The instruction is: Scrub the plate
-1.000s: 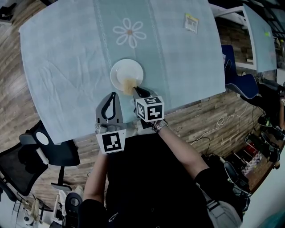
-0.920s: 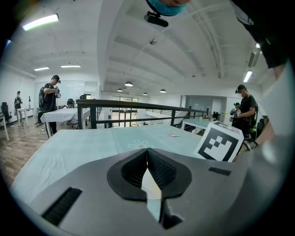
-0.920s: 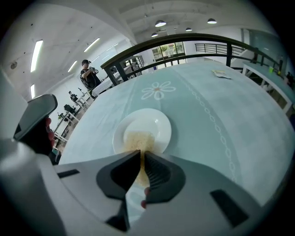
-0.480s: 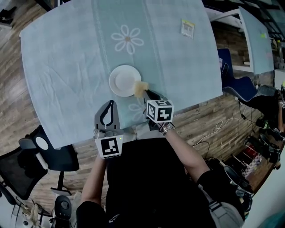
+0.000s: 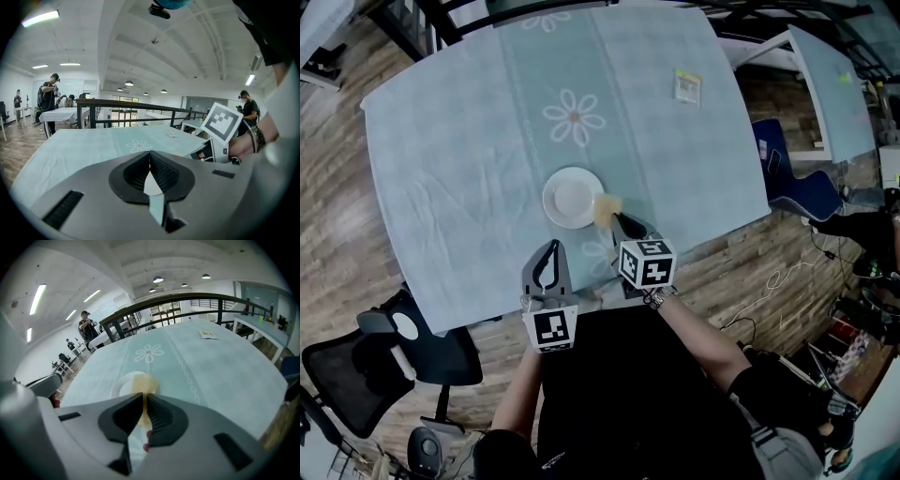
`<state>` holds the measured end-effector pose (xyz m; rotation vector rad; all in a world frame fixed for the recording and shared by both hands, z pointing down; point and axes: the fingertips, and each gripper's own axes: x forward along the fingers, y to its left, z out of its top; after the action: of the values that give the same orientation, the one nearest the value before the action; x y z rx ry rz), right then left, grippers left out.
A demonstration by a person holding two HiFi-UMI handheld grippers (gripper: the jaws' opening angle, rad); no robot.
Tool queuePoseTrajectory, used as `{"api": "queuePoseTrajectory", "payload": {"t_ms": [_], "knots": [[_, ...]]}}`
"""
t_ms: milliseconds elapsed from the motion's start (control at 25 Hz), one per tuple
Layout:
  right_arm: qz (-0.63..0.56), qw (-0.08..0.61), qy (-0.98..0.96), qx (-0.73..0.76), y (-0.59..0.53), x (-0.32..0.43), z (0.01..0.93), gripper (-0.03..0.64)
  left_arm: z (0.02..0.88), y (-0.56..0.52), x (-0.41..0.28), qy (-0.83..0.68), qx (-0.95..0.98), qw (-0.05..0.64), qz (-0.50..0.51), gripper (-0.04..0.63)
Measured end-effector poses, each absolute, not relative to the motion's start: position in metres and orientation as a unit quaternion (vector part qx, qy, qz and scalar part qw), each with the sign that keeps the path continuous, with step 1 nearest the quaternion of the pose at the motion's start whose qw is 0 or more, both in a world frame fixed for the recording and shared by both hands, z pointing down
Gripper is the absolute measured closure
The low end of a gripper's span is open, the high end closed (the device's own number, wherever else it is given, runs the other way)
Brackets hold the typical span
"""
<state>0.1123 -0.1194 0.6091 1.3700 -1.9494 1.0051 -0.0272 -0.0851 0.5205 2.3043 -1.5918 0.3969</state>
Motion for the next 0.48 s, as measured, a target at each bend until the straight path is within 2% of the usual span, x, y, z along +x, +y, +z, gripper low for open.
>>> {"api": "queuePoseTrajectory", "payload": {"t_ms": [480], "knots": [[0.348,0.242,-0.803,0.419,-0.108,0.079,0.529,0.581,0.455,-0.088,-0.035,-0.588,0.794,0.121,0.096,0.581]]}}
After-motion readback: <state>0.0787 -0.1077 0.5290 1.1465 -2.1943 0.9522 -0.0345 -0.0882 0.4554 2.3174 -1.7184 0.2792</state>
